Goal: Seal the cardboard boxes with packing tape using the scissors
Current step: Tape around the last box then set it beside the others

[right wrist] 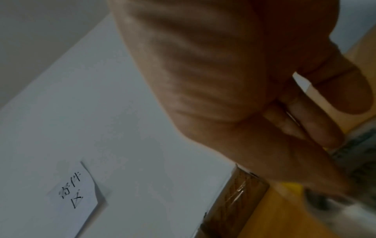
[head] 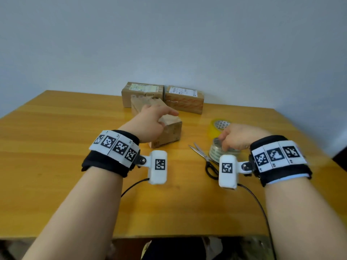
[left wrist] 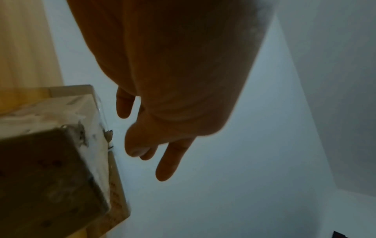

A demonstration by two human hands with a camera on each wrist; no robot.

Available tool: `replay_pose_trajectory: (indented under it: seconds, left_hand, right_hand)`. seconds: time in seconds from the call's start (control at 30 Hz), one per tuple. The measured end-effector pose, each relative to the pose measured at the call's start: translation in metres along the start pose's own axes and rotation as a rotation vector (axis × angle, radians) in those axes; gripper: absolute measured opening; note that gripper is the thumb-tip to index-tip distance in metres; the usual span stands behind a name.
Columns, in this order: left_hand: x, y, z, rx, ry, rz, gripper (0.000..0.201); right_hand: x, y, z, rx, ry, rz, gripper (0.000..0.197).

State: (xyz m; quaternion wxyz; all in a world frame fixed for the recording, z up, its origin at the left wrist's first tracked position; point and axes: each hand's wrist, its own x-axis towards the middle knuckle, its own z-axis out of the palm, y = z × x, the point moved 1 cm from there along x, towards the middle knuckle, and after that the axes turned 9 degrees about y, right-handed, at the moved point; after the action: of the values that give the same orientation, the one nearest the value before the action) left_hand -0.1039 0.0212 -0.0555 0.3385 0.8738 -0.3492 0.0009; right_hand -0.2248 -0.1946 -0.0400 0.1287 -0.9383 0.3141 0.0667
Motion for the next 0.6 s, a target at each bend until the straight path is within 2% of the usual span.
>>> replay_pose_trajectory:
  seconds: [0.13, 0.27, 0.37, 0.47, 0.53, 0.6]
  left_hand:
    - [-0.009, 0.009, 0.001, -0.032, -0.049, -0.029, 0.061]
    - [-0.016, 0.015, -0.009, -0.09, -0.045, -0.017, 0.056]
    - [-0.019, 0.018, -0.021, -0.162, -0.017, 0.012, 0.051]
    - [-0.019, 0.019, -0.032, -0.251, 0.017, 0.008, 0.049]
    - [-0.018, 0.019, -0.04, -0.332, 0.045, 0.002, 0.045]
    - [-0.016, 0.021, -0.046, -0.424, 0.042, -0.007, 0.039]
  right_hand:
    - [-0.01, 0.008, 0.008, -0.187, -0.102, -0.016, 0.053]
    - [-0.005, 0.009, 0.024, -0.24, -0.029, -0.015, 0.047]
    - [-0.005, 0.003, 0.016, -0.058, 0.037, -0.048, 0.041]
    - [-0.018, -0.012, -0.008, 0.185, 0.062, -0.177, 0.023]
    - [-0.026, -0.025, -0.024, 0.303, 0.039, -0.279, 0.015]
    - [-0.035, -0.04, -0.037, 0.425, -0.022, -0.354, 0.016]
